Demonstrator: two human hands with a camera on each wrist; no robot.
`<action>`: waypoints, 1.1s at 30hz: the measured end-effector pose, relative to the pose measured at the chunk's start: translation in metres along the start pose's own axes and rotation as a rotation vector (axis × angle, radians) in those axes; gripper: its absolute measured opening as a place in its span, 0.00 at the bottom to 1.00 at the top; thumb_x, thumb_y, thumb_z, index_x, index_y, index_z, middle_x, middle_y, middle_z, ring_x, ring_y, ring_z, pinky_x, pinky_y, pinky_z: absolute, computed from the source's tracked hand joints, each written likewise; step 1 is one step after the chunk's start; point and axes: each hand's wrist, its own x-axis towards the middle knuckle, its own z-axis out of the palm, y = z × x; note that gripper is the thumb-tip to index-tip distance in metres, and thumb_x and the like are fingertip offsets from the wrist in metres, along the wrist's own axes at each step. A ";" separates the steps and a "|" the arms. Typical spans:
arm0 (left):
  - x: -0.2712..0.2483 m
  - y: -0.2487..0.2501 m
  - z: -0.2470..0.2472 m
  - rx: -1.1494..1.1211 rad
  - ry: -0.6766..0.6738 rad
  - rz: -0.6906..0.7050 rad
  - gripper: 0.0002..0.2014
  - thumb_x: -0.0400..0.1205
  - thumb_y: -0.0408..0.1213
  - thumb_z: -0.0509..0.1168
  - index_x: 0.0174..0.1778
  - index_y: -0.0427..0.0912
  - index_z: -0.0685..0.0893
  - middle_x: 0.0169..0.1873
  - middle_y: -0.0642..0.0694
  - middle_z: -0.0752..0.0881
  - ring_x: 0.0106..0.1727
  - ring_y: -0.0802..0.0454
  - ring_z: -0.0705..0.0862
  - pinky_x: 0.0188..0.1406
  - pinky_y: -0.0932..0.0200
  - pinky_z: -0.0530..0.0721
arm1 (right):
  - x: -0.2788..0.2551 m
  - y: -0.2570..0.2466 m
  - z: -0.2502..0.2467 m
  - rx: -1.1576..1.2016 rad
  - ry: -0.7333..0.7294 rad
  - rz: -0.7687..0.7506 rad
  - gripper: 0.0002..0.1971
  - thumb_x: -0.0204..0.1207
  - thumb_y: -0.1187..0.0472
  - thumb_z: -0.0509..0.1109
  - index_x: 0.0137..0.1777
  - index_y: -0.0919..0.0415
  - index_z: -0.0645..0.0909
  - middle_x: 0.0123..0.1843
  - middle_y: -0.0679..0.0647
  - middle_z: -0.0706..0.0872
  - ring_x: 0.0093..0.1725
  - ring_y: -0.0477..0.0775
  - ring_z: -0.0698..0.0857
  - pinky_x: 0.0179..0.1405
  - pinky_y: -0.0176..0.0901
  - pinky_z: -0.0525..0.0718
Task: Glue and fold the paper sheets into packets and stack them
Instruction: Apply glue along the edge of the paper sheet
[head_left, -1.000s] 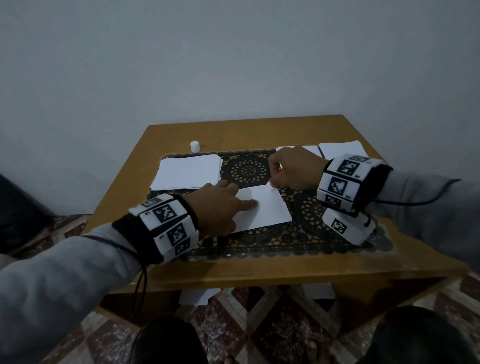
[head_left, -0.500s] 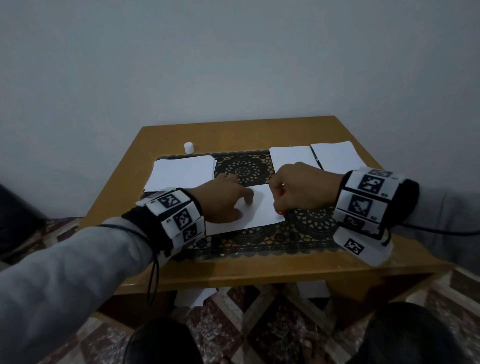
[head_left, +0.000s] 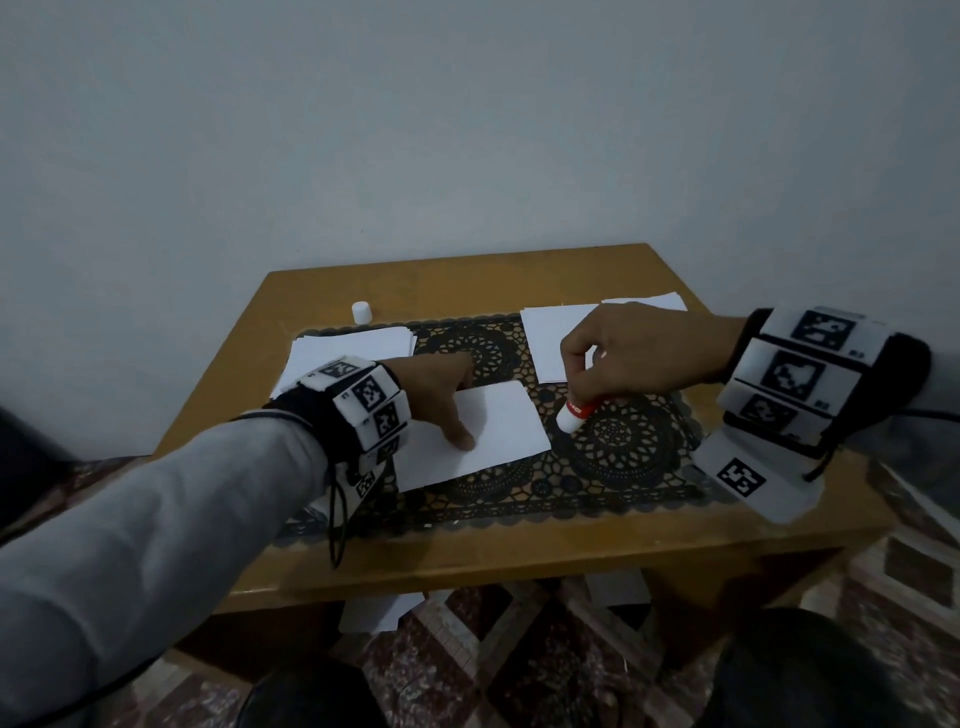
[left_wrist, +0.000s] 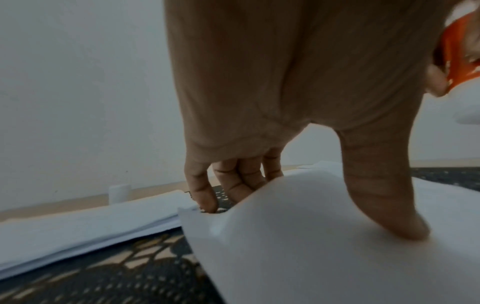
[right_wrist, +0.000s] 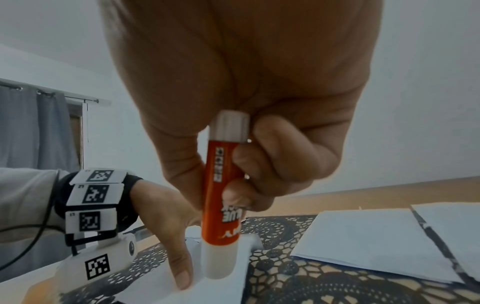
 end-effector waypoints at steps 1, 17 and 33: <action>0.001 -0.001 0.000 -0.015 0.013 0.021 0.28 0.71 0.47 0.78 0.60 0.42 0.74 0.57 0.46 0.79 0.54 0.48 0.77 0.49 0.55 0.75 | -0.001 0.001 0.000 0.002 -0.001 0.001 0.10 0.71 0.51 0.76 0.38 0.59 0.87 0.39 0.48 0.87 0.44 0.51 0.84 0.43 0.42 0.79; -0.030 -0.029 0.019 -0.316 0.251 0.042 0.19 0.74 0.35 0.74 0.61 0.52 0.85 0.69 0.49 0.79 0.66 0.50 0.76 0.66 0.58 0.72 | 0.032 -0.005 0.011 0.111 0.222 -0.019 0.05 0.74 0.54 0.73 0.42 0.54 0.86 0.38 0.41 0.84 0.37 0.40 0.80 0.35 0.36 0.76; -0.033 -0.030 0.034 -0.218 0.165 -0.027 0.27 0.74 0.44 0.75 0.68 0.54 0.75 0.72 0.48 0.73 0.68 0.48 0.73 0.56 0.60 0.71 | 0.070 -0.029 0.053 0.071 0.255 0.011 0.06 0.69 0.59 0.74 0.39 0.62 0.89 0.38 0.54 0.87 0.29 0.43 0.76 0.29 0.40 0.76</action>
